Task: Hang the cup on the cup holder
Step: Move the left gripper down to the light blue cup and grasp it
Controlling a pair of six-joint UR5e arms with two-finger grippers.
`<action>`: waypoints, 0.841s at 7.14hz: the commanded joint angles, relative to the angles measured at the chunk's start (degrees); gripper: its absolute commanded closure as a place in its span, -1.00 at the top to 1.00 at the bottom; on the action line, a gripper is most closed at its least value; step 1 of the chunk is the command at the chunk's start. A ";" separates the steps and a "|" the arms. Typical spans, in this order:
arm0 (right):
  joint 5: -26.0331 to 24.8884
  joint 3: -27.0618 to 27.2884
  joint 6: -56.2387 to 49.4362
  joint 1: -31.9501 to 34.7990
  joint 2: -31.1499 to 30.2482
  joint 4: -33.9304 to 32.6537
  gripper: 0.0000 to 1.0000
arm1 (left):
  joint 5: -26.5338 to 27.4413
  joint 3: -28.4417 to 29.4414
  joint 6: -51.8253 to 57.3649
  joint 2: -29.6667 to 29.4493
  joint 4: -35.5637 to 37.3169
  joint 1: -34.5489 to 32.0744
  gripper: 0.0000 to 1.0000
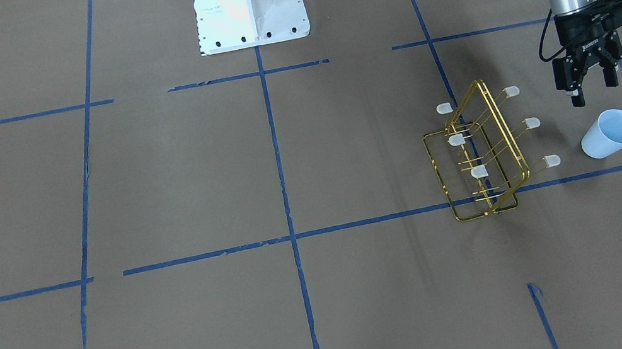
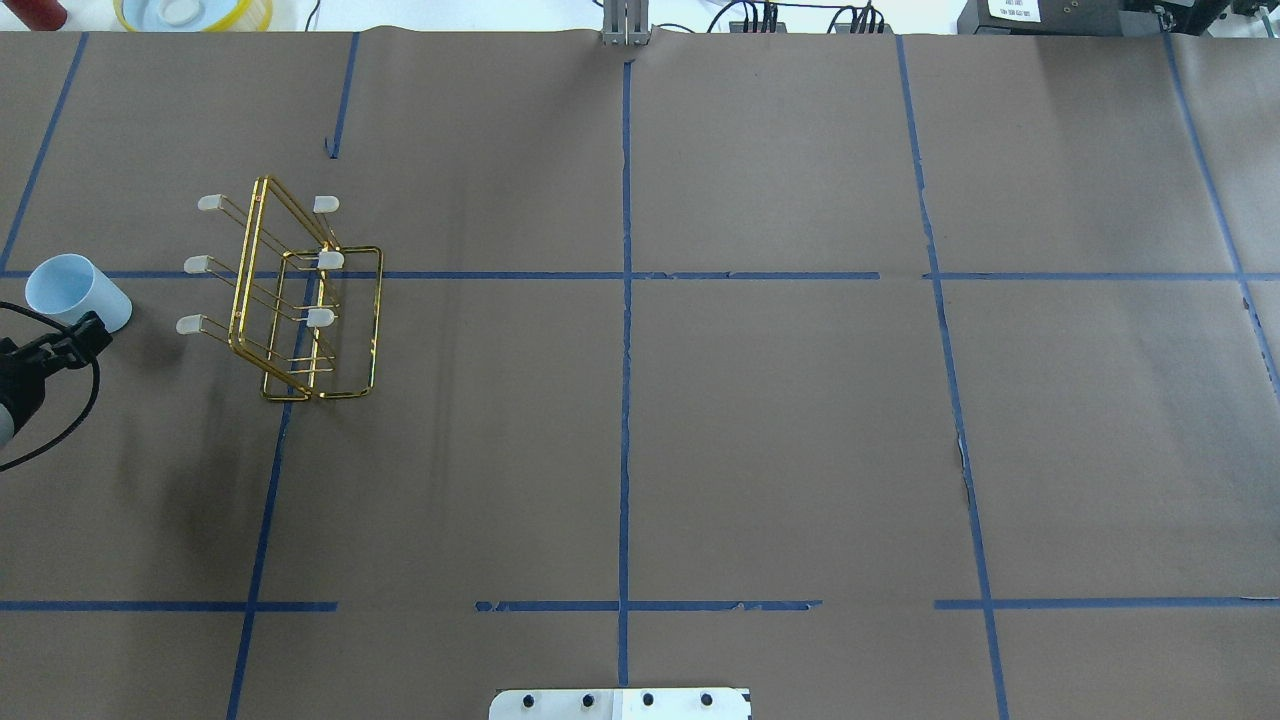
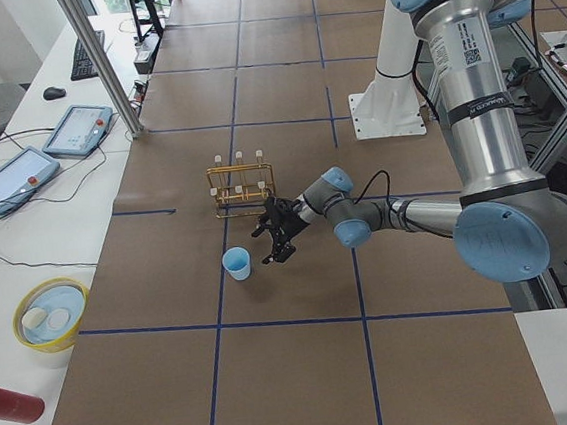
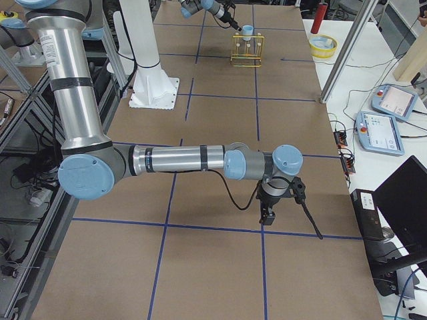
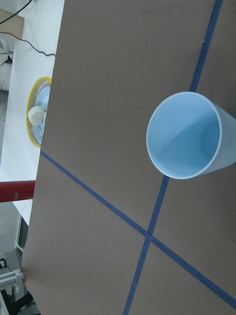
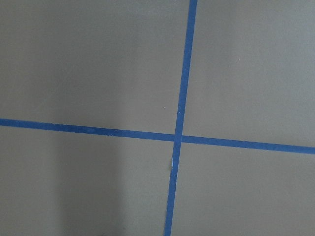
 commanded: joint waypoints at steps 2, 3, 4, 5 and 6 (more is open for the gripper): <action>0.00 0.00 0.00 0.00 0.00 0.02 1.00 | 8.21 5.63 -0.76 -3.10 0.12 1.65 1.00; 0.00 0.00 0.00 0.00 0.00 0.02 1.00 | 10.05 8.25 -0.76 -4.76 0.12 1.74 1.00; 0.00 0.00 0.00 0.00 0.00 0.02 1.00 | 10.86 9.84 -0.76 -5.82 0.12 1.74 1.00; 0.00 0.00 0.00 0.00 0.00 -0.06 1.00 | 11.73 11.60 -0.67 -7.22 0.12 1.74 1.00; 0.00 0.00 0.00 0.00 0.00 -0.06 1.00 | 12.53 14.23 -0.67 -9.41 0.12 1.74 1.00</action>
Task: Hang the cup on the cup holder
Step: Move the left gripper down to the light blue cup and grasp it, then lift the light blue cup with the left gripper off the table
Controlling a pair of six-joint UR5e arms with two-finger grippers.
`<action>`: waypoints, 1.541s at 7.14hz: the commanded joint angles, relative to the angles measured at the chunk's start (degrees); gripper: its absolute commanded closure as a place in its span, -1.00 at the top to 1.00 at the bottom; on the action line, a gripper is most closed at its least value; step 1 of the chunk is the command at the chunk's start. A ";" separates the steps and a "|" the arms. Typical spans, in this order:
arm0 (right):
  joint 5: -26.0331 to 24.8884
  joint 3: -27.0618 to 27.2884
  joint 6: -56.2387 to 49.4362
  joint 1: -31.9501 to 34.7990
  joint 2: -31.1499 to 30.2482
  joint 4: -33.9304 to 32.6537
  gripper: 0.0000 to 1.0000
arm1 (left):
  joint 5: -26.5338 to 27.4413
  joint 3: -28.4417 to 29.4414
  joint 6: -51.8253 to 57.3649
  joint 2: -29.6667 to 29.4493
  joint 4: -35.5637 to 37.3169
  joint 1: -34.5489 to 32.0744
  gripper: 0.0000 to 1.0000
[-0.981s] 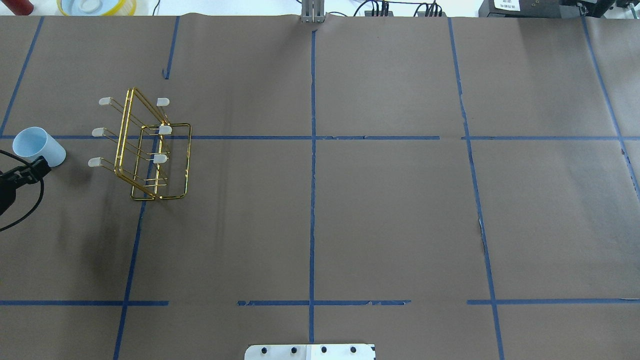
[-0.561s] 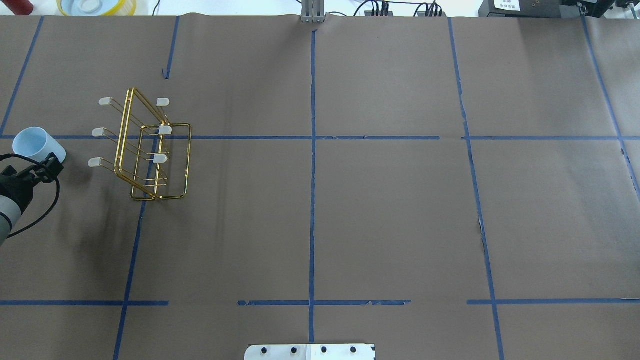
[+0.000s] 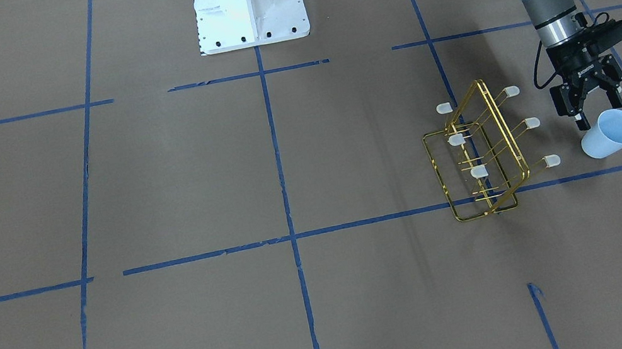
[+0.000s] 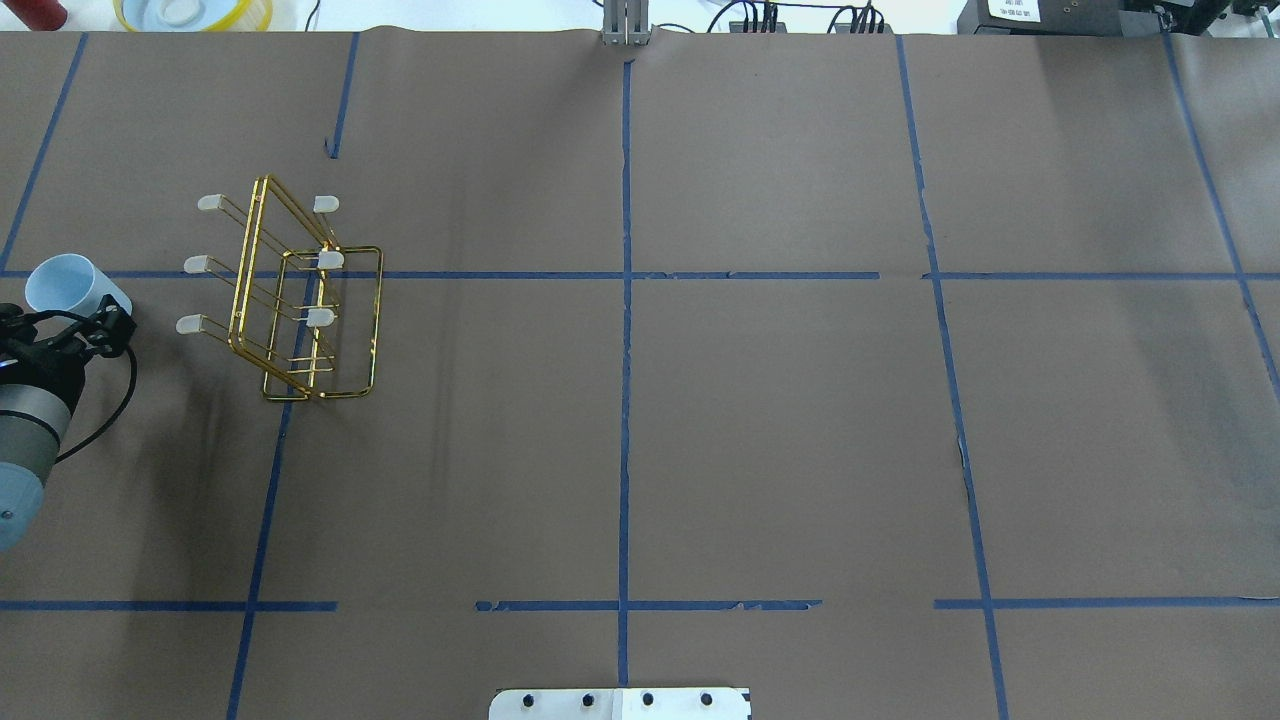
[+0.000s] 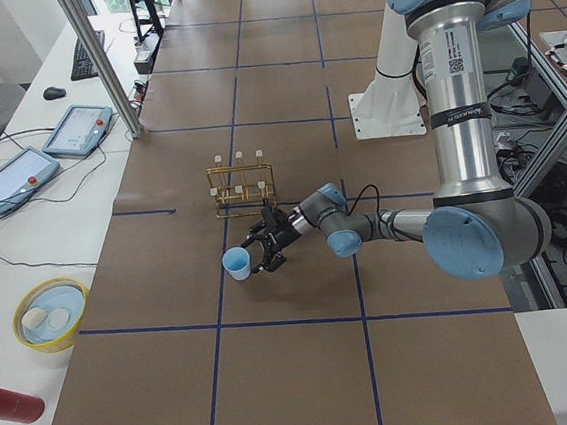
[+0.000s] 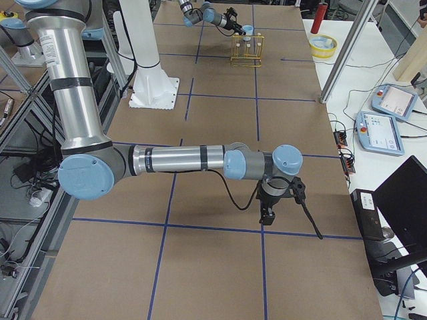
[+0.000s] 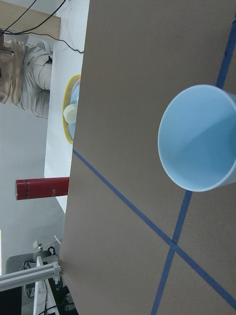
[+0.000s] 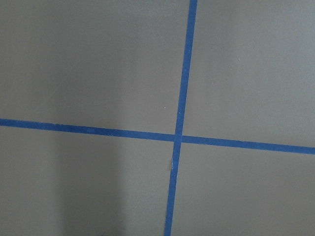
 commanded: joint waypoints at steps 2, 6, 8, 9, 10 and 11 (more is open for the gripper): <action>0.00 0.00 0.00 0.00 0.00 -0.03 1.00 | 1.11 4.57 -0.05 -3.04 -0.17 0.01 1.00; 0.00 0.00 0.00 0.00 0.00 -0.03 1.00 | 3.04 7.39 -0.23 -4.00 -0.35 0.18 1.00; 0.00 0.00 0.00 0.00 0.00 0.05 1.00 | 4.26 9.58 -0.23 -5.58 -0.35 0.18 1.00; 0.00 0.00 0.00 0.00 0.00 0.05 1.00 | 4.71 9.76 -0.23 -6.19 -0.44 0.18 1.00; 0.00 0.00 0.00 -0.09 0.00 -0.03 1.00 | 4.80 9.85 -0.23 -6.37 -0.35 0.18 1.00; 0.00 0.00 0.00 -0.09 0.00 -0.04 1.00 | 4.89 9.85 -0.23 -6.38 -0.44 0.18 1.00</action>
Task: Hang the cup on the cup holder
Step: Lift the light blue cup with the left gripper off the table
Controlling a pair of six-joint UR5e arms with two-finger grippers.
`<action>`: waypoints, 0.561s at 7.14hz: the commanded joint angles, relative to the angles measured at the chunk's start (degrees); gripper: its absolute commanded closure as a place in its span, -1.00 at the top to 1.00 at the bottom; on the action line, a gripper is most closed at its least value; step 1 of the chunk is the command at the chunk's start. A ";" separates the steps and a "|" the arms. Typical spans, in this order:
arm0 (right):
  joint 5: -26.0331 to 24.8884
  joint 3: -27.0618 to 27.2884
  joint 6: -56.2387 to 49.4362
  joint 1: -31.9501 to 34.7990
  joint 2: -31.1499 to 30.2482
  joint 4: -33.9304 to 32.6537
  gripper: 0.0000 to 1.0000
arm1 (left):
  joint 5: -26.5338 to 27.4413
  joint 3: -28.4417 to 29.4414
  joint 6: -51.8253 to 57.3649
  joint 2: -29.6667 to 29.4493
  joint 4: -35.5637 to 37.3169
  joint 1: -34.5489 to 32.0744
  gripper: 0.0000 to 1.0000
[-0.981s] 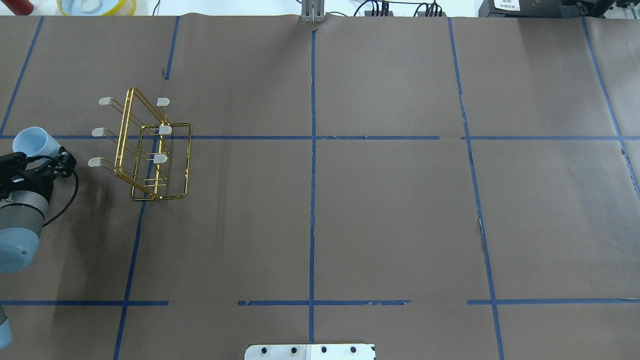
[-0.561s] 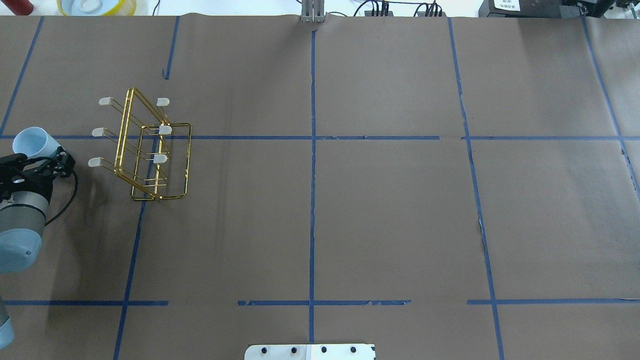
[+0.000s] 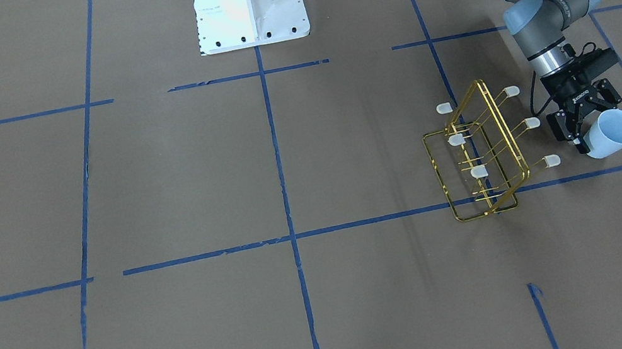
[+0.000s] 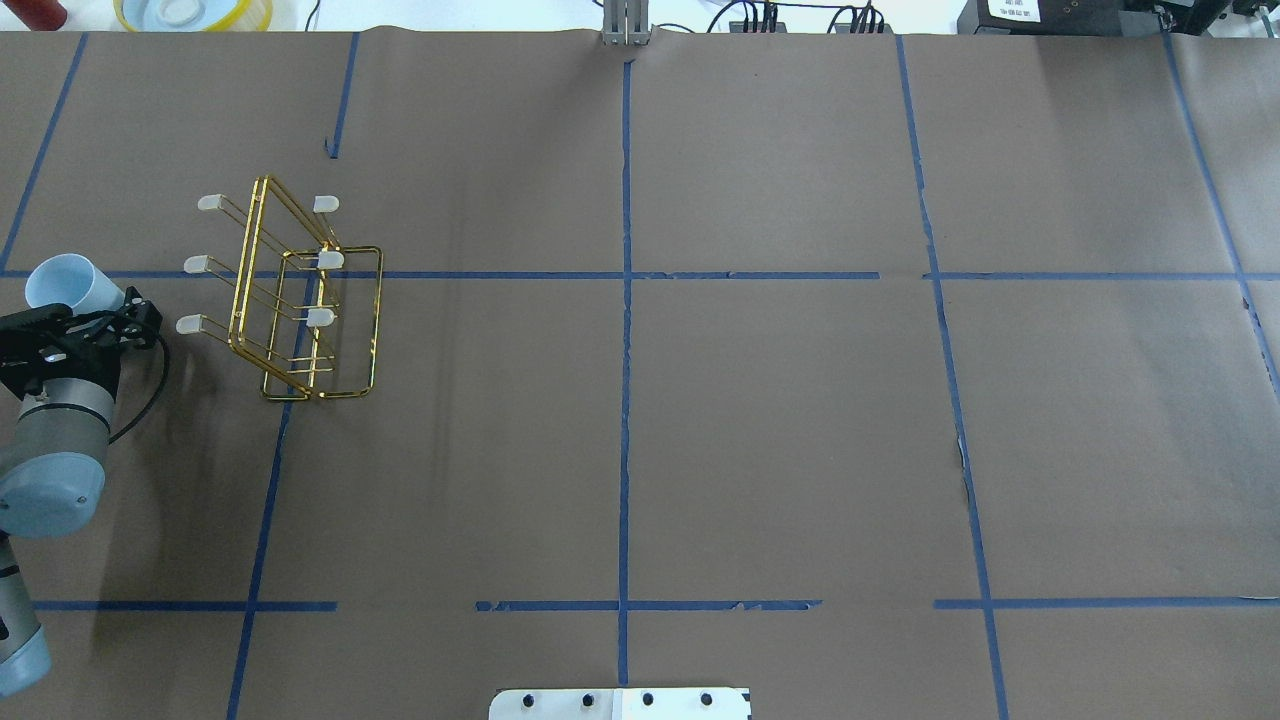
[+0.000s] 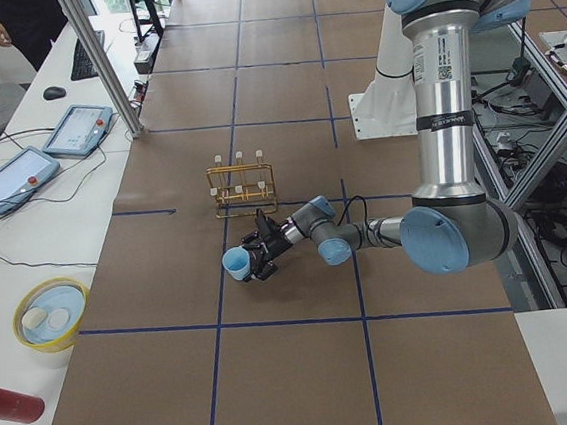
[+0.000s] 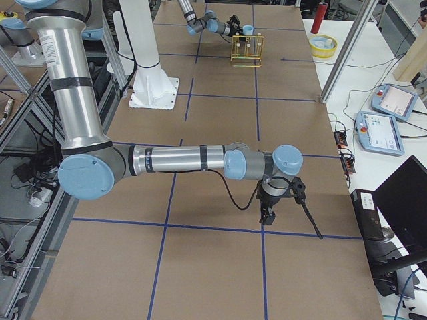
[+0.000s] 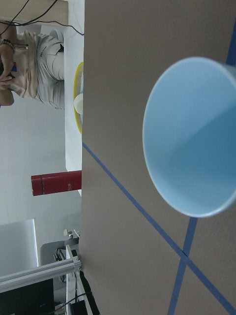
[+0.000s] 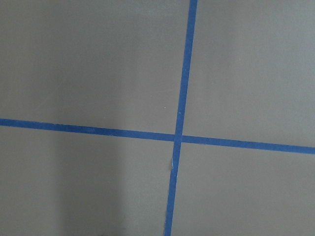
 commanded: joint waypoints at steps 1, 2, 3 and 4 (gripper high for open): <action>0.00 0.00 0.00 0.05 0.00 0.06 1.00 | 0.98 1.16 -0.78 -0.18 0.04 0.00 1.00; 0.00 0.00 0.00 0.05 0.00 0.06 1.00 | 2.12 2.39 -3.32 -0.27 0.12 0.35 1.00; 0.00 0.00 0.00 0.05 0.00 -0.03 1.00 | 2.22 2.57 -3.34 -0.35 0.21 0.35 1.00; 0.00 0.00 0.00 0.05 0.00 0.06 1.00 | 2.22 2.58 -3.25 -0.35 0.30 0.35 1.00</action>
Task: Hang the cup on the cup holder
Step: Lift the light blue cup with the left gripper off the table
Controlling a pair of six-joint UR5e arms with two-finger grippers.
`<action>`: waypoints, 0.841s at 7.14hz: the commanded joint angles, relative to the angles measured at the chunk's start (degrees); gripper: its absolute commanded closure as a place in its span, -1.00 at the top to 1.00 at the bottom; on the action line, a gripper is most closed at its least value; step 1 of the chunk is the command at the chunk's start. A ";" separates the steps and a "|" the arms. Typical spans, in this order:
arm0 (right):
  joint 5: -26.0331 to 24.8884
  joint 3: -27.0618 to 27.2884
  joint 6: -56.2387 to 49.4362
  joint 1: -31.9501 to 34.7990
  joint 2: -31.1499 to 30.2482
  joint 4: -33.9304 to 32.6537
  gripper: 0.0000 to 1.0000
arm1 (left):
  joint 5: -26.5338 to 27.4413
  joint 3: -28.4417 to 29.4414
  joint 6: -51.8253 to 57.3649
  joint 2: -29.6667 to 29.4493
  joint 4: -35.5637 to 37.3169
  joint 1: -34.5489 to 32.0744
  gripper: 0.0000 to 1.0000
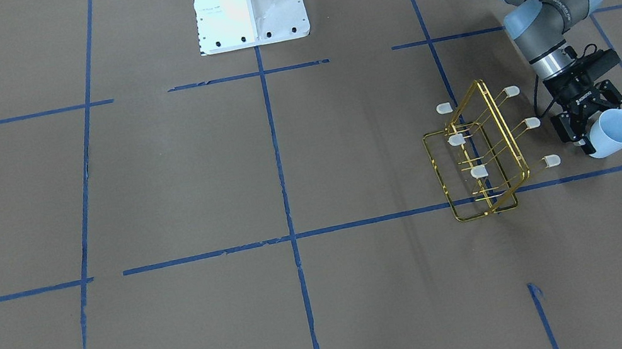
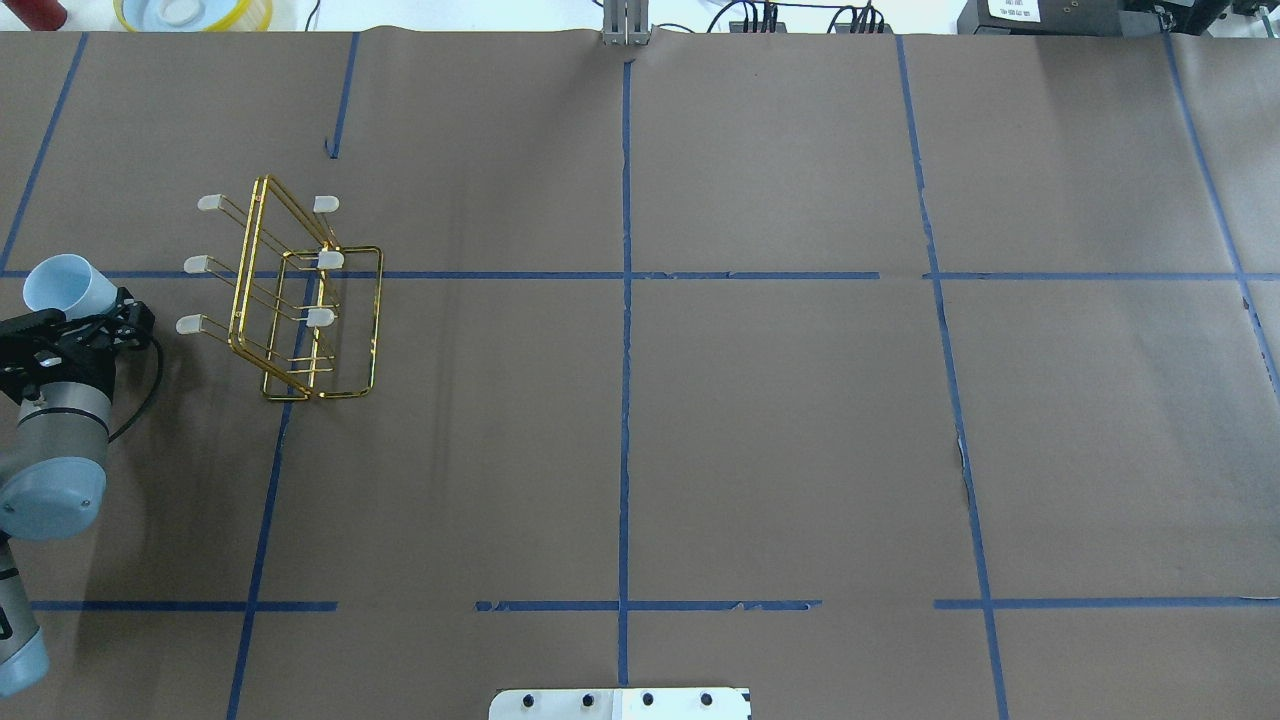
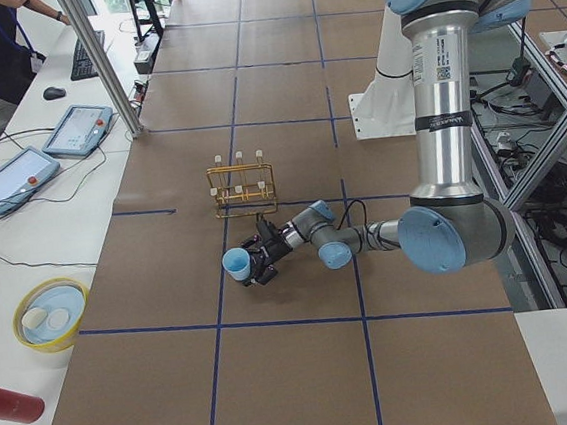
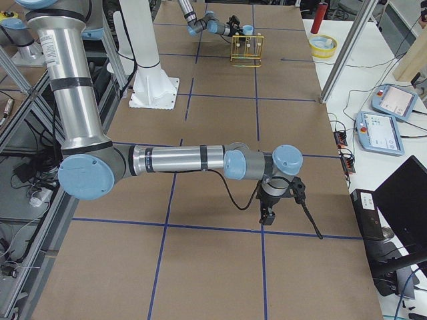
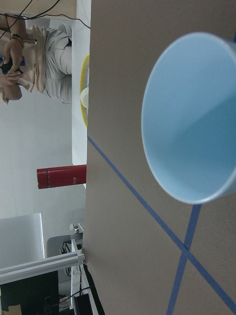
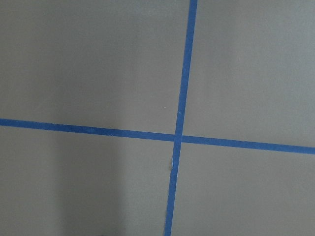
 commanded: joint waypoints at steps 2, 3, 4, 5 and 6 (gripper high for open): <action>0.00 0.00 0.00 -0.08 0.00 0.04 1.00 | 0.30 0.17 -0.28 -0.14 0.20 0.05 0.96; 0.00 0.00 0.00 0.00 0.00 -0.05 1.00 | 0.21 0.17 -0.28 -0.05 0.20 -0.12 0.95; 0.00 0.00 0.00 0.01 0.00 -0.05 1.00 | 0.21 0.17 -0.28 -0.14 0.11 -0.12 0.95; 0.00 0.00 0.00 -0.08 0.00 0.04 1.00 | 0.21 0.17 -0.28 -0.57 0.11 -0.12 0.88; 0.00 0.00 0.00 0.00 0.00 0.04 1.00 | 0.21 0.17 -0.28 -0.58 0.11 -0.12 0.41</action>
